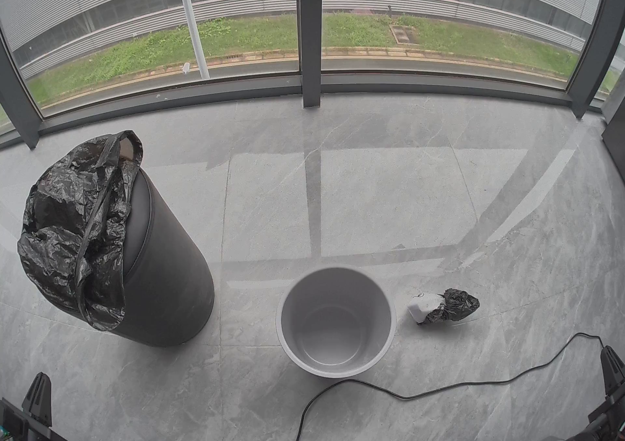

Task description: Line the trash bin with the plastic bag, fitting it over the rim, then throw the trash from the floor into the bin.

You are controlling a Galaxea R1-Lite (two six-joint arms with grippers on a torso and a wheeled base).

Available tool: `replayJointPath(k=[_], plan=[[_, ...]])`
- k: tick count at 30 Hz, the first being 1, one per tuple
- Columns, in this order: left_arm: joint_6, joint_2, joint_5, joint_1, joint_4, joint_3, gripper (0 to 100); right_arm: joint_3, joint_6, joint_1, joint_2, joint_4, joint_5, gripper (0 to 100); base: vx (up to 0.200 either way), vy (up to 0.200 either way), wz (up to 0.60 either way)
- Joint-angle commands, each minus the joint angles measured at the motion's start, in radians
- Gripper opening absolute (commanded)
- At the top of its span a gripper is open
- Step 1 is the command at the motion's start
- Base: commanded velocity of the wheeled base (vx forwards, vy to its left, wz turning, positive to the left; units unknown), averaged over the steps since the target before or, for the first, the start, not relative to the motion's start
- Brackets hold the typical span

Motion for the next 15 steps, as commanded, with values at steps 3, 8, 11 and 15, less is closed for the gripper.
replayJointPath(k=[3,8,11,15], plan=[[0.002,-0.017,-0.001,0.0,0.004,0.017,0,0.016,-0.001,0.0,-0.013,0.0,-0.001,0,0.2,0.0,0.0],[-0.002,-0.017,-0.001,0.0,0.001,0.017,0,0.016,-0.001,0.0,-0.013,0.0,-0.001,0,0.04,0.04,0.0],[0.001,-0.017,-0.001,0.0,0.006,0.017,0,0.016,0.0,0.0,-0.013,0.0,-0.001,0,0.0,0.2,0.0],[0.001,-0.017,-0.001,0.0,0.007,0.017,0,0.016,0.0,0.0,-0.013,0.0,-0.001,0,0.0,0.2,0.0]])
